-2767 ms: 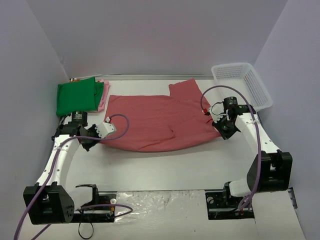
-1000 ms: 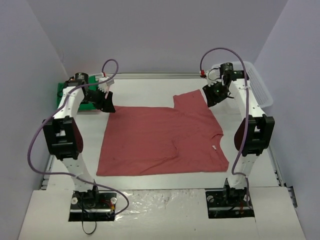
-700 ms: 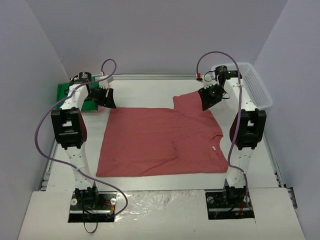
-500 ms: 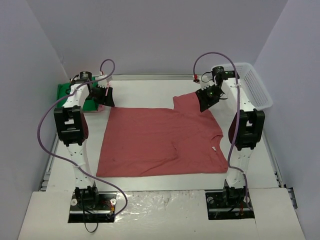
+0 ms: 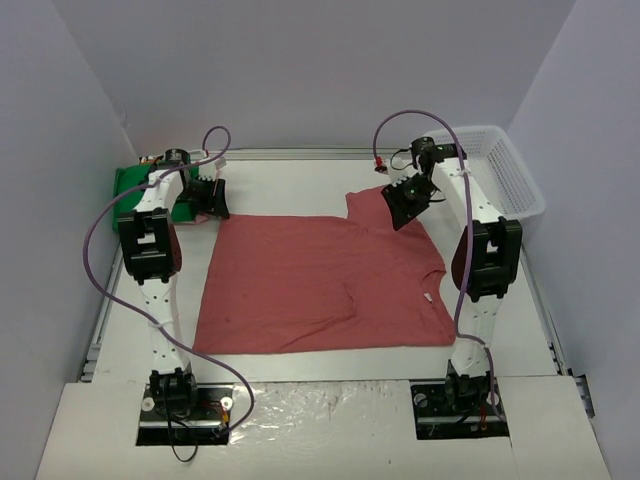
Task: Fold and stack the t-shirts
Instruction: Grap the side of the flattened tshirt furthest away from the robot with both arms
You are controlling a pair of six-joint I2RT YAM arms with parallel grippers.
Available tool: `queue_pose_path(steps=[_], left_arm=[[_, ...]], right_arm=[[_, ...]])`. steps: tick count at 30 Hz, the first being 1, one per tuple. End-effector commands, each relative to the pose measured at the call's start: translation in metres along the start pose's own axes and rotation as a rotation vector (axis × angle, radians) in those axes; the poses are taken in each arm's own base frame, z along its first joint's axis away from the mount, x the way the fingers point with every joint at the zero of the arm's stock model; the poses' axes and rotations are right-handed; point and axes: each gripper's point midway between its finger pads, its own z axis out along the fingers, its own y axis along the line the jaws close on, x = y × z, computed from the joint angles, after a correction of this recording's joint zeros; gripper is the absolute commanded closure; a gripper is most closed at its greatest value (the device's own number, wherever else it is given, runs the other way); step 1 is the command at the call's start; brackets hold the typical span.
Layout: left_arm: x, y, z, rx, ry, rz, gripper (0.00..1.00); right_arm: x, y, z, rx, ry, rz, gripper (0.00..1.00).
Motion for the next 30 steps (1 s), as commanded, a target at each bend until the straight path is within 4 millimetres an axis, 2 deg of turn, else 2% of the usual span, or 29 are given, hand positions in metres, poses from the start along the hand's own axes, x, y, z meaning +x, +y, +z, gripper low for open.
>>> queue_pose_path(steps=[1,5,9,13,18,19,21,24,25,27,28,30], left_arm=[[-0.011,-0.008,-0.012,0.02,-0.019,-0.006,0.59],[-0.002,-0.018,-0.007,0.058,0.009,0.011,0.59],[0.004,-0.024,-0.002,0.059,0.035,0.035,0.64],[0.007,-0.023,0.0,0.061,0.042,0.03,0.79],[0.009,-0.021,0.004,0.058,0.049,0.023,0.89],[0.01,-0.021,0.005,0.06,0.051,0.02,0.97],[0.011,-0.022,0.005,0.063,0.051,0.017,0.98],[0.007,-0.022,0.004,0.057,0.03,0.022,0.98],[0.008,-0.024,0.001,0.049,0.023,0.011,0.98],[-0.002,-0.019,-0.002,-0.001,-0.03,0.027,0.98],[-0.011,-0.022,-0.012,-0.024,-0.062,0.023,0.98],[-0.012,-0.02,-0.015,-0.054,-0.083,0.012,0.97]], right_arm=[[0.017,0.002,0.008,-0.024,0.074,0.015,0.63],[0.019,0.0,0.012,-0.023,0.085,0.017,0.64],[0.02,-0.002,0.015,-0.019,0.096,0.021,0.64],[0.023,-0.004,0.018,-0.016,0.106,0.021,0.65],[0.02,-0.005,0.016,-0.006,0.102,0.02,0.66],[0.018,-0.007,0.014,-0.002,0.094,0.019,0.66],[0.014,-0.009,0.012,0.006,0.083,0.02,0.66],[-0.004,-0.019,0.007,0.038,0.036,0.022,0.67],[-0.02,-0.026,-0.001,0.068,-0.01,0.029,0.66],[-0.03,-0.038,0.001,0.098,-0.025,0.051,0.66],[-0.037,-0.043,0.0,0.113,-0.043,0.064,0.66],[-0.056,-0.057,-0.001,0.162,-0.088,0.068,0.63]])
